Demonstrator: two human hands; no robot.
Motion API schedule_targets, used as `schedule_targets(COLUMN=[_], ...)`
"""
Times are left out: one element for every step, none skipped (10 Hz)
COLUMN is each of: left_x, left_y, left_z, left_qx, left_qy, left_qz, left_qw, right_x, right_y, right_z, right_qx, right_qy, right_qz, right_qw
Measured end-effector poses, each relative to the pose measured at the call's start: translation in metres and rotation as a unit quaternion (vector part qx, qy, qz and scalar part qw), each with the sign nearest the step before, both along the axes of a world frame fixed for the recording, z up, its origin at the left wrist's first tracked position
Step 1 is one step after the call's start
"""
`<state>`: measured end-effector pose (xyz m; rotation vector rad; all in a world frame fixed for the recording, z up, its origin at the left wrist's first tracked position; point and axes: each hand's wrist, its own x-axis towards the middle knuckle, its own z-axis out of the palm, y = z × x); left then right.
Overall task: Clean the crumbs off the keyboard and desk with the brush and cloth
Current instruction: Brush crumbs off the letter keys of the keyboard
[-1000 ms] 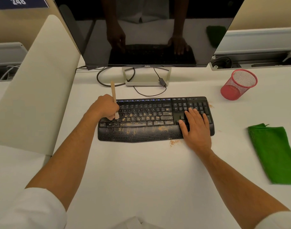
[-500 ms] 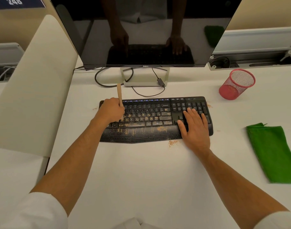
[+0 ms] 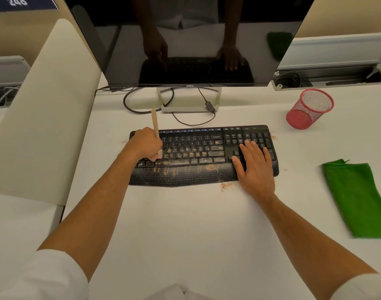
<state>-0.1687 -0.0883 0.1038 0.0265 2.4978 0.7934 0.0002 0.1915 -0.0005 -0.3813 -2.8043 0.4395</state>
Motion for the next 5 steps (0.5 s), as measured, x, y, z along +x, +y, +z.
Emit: schedule_targets(left_x=[-0.002,-0.001,-0.001,-0.001,0.0], left_y=[0.002,0.002,0.004,0.008,0.012], left_z=[0.003,-0.001,-0.004,0.001,0.002], left_qx=[0.031,0.024,-0.011,0.007,0.053], left_qy=[0.058,0.13,0.066,-0.02,0.03], left_qz=[0.037,0.043,-0.024,-0.042,-0.018], left_qw=[0.997,0.99,0.998,0.999,0.998], right_x=[0.0,0.0,0.0,0.0,0.0], right_y=[0.0,0.0,0.0,0.0,0.0], right_z=[-0.001,0.0,0.0,0.0,0.0], right_qx=[-0.003,-0.003,-0.005,-0.005,-0.007], right_qy=[0.009,0.008,0.004,0.005,0.001], right_qz=[-0.001,0.0,0.0,0.001,0.002], right_qw=[1.0,1.0,1.0,1.0,1.0])
